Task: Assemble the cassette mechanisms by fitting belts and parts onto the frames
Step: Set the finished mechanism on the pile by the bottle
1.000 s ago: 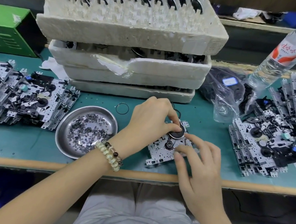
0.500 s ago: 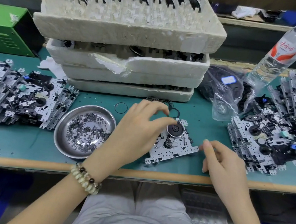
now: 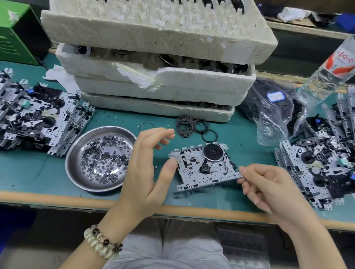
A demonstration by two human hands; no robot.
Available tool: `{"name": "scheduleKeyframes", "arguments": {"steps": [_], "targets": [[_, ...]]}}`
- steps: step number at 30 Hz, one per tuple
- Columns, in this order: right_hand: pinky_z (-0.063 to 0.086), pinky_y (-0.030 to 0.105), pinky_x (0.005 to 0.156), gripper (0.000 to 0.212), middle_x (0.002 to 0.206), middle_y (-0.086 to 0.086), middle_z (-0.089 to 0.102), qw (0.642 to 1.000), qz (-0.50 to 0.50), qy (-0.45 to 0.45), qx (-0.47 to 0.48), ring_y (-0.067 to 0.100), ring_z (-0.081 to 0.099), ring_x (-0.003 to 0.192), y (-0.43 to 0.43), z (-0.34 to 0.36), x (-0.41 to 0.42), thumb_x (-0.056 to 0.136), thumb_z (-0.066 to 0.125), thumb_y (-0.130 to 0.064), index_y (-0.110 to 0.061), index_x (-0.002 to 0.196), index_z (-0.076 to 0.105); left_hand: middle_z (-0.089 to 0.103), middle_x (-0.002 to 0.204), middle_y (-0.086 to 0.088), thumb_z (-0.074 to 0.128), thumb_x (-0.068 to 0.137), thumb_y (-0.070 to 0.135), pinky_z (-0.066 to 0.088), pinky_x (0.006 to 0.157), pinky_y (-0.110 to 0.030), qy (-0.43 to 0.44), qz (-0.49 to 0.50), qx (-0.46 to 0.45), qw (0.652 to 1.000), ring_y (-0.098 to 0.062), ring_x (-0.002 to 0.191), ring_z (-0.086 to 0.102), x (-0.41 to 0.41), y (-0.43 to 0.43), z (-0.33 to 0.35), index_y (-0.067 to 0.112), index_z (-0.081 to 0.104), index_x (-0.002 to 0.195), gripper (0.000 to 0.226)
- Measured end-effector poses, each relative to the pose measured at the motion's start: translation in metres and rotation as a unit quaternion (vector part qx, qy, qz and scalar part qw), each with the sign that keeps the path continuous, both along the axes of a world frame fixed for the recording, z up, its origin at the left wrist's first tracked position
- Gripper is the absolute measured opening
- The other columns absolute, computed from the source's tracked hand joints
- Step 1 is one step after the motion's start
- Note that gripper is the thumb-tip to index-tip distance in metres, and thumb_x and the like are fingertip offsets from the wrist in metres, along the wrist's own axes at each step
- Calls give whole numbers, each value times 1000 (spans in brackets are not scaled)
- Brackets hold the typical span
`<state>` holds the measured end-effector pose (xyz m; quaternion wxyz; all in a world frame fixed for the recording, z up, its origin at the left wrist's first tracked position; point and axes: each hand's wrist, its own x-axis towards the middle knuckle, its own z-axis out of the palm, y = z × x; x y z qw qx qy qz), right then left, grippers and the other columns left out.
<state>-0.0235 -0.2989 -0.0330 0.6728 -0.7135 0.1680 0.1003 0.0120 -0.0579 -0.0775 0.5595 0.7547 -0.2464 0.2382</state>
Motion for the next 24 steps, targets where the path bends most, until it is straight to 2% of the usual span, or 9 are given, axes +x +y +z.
{"name": "scheduleKeyframes", "arguments": {"steps": [4,6,8,10,12,14,18,21,24], "targets": [[24,11,30,30,49,12,52,997,-31,-51,-41,10,35,30,8,38,2,93,58,-10,2,66,61,51,123,2,39,106,38,44,93,-35,-6,4,-31,999,-23,108,53,1,0,-2,17,45,135,37],[30,15,31,35,45,7,54,977,-9,-103,-184,12,39,28,16,65,0,97,56,-14,-3,65,60,51,123,5,37,106,39,44,93,-35,-11,8,-44,999,-22,109,53,1,1,-2,17,45,135,37],[40,23,38,35,43,5,54,883,36,-187,-430,16,46,32,33,82,-4,95,58,-19,-11,61,56,51,126,9,37,106,41,43,92,-36,-22,13,-63,998,-24,110,54,0,2,-3,17,46,135,39],[39,27,41,31,44,6,51,736,74,-243,-627,27,49,35,61,85,-10,80,72,-3,-9,59,50,51,127,7,37,105,44,44,90,-38,-34,19,-92,995,-27,109,54,1,3,-3,19,47,132,38],[23,22,42,25,46,8,47,652,104,-264,-703,25,47,30,99,74,-16,67,62,12,-9,58,52,52,125,4,38,104,48,45,87,-42,-34,29,-128,991,-32,106,54,2,4,-3,25,46,135,40],[15,20,43,27,46,1,45,602,121,-263,-744,18,44,29,132,59,-20,66,40,3,-18,55,53,53,123,0,37,104,50,45,85,-45,-31,39,-155,987,-34,103,54,2,5,-1,31,45,137,39],[19,18,40,31,48,-5,44,553,187,-267,-767,11,41,33,160,22,-26,69,39,-1,-24,52,51,53,118,-6,35,105,51,46,85,-44,-25,44,-192,980,-35,100,54,2,7,0,34,49,133,36],[26,17,39,29,46,-6,47,560,215,-235,-765,11,45,35,162,14,-20,67,40,-5,-24,49,53,55,113,-4,37,106,45,46,84,-40,3,67,-200,978,-30,98,55,1,6,3,27,54,124,31],[27,18,39,18,42,-3,49,589,241,-232,-736,16,50,37,158,32,-27,59,51,-12,-18,43,56,59,105,0,39,104,21,44,89,-30,-8,92,-76,993,-19,99,57,2,9,7,9,63,107,26]]}}
